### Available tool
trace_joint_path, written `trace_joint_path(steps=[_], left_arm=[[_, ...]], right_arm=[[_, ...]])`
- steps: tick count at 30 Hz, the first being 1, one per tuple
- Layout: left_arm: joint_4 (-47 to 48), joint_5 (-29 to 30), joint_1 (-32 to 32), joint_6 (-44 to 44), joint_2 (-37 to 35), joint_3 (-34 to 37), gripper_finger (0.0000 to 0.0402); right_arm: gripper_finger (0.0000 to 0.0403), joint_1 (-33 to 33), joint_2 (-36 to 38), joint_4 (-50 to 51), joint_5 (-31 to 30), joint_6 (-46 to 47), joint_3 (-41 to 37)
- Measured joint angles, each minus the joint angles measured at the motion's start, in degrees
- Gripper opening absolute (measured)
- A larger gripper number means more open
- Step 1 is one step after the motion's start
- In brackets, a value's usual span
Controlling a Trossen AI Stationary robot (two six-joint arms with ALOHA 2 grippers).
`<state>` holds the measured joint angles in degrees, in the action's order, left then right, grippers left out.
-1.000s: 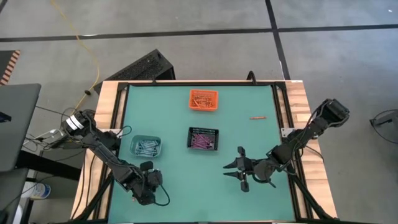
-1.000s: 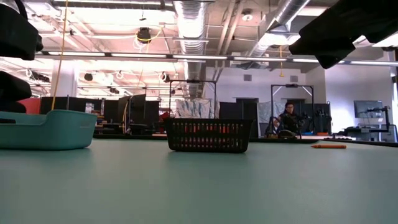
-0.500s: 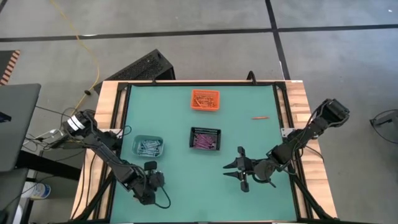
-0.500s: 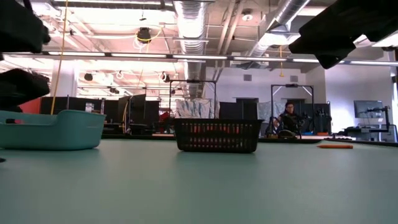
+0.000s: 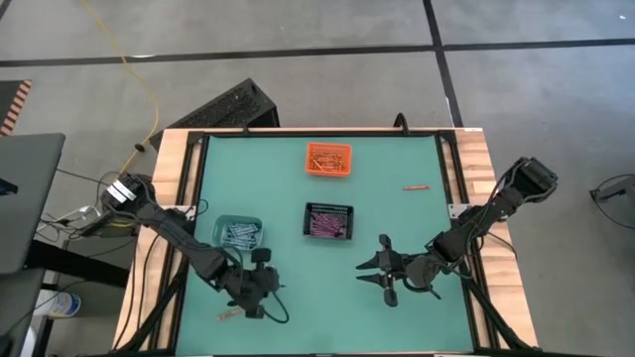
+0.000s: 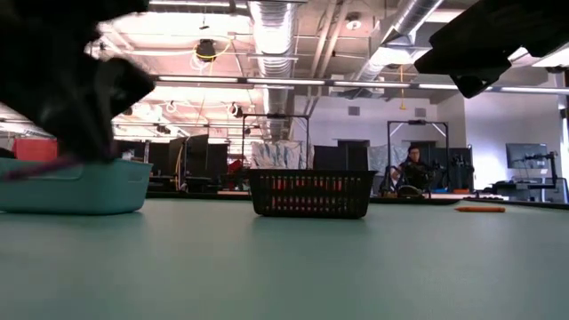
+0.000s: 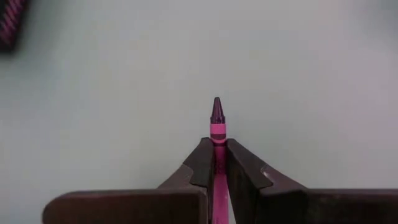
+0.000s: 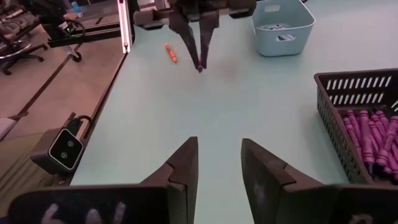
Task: Sort crayons
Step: Put the violet crayon into the black bin
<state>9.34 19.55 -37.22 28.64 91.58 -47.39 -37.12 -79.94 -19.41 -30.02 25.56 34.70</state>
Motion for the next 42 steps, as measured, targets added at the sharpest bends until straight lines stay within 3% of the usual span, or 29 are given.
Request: trace_joint_path(steps=[10,16,23,32,36,42], left_arm=[[0.11,-2.45,4.85,-16.93,-0.97,-8.62,0.0013],[0.15,-2.61,11.31,-25.48,-0.97,-10.43,0.0013],[-0.58,-5.91,20.10,-29.76,-0.80,-10.59,0.0013],[-9.99,-11.08,29.26,-38.88,0.28,-10.57,0.0013],[-14.49,-16.97,32.15,-39.40,1.90,-10.64,0.0013],[-19.47,-17.79,34.86,-41.92,5.53,-10.63,0.0013]], right_arm=[[0.0117,-0.02,0.00,-0.36,0.01,0.07,0.00],[0.0117,-0.02,0.00,-0.38,0.00,0.00,0.00],[0.0117,-0.02,0.00,-0.34,0.00,-1.16,0.00],[0.0117,0.46,0.01,-0.10,0.00,-2.25,-0.02],[0.0117,0.46,0.02,0.00,0.00,-2.89,-0.04],[0.0117,0.89,0.02,0.01,0.00,-3.60,-0.04]])
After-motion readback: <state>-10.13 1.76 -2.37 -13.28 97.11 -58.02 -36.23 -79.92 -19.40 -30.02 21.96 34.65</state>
